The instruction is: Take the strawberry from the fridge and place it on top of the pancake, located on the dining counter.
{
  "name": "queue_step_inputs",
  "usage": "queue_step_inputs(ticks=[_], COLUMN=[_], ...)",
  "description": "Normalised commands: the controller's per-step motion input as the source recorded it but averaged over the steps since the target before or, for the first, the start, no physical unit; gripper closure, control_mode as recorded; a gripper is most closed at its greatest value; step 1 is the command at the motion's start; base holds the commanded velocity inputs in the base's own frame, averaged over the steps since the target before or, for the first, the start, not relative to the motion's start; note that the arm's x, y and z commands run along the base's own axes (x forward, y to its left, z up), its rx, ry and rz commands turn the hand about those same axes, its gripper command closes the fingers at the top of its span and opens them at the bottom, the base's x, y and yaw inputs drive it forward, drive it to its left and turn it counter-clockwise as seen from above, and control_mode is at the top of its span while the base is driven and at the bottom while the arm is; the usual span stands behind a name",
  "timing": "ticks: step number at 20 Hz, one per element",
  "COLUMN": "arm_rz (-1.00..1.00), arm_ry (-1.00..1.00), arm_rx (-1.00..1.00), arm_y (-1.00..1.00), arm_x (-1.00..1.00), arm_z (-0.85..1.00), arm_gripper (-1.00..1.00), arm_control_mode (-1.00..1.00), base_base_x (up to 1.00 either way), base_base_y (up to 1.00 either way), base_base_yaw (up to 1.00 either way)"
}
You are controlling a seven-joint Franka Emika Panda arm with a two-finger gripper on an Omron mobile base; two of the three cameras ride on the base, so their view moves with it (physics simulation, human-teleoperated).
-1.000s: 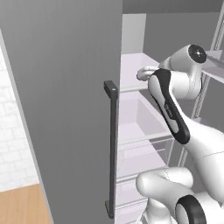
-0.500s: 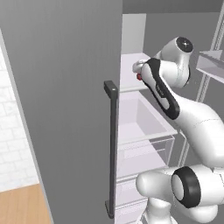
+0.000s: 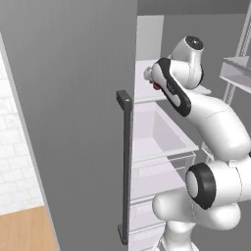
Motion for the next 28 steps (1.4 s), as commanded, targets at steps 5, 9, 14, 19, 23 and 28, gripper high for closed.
queue_step_inputs(ticks=[5, 9, 14, 19, 23, 28], arm_rz=[0.0, 0.0, 0.0, 0.0, 0.0, 0.0], arm_ry=[0.03, 0.0, 0.0, 0.0, 0.0, 0.0], arm_rx=[0.0, -0.01, -0.01, 0.0, 0.0, 0.0], arm_y=[0.0, 0.0, 0.05, 0.02, 0.02, 0.12], arm_x=[0.26, 0.21, 0.0, 0.0, 0.0, 0.0], arm_z=[-0.19, -0.21, -0.27, -0.18, -0.08, -0.13], arm_gripper=[-1.0, -1.0, -1.0, -1.0, -1.0, 1.0], arm_control_mode=[-1.0, -1.0, -1.0, -1.0, -1.0, -1.0], base_base_x=[0.0, 0.0, 0.0, 0.0, 0.0, 0.0], base_base_y=[0.0, 0.0, 0.0, 0.0, 0.0, 0.0], base_base_yaw=[0.0, 0.0, 0.0, 0.0, 0.0, 0.0])
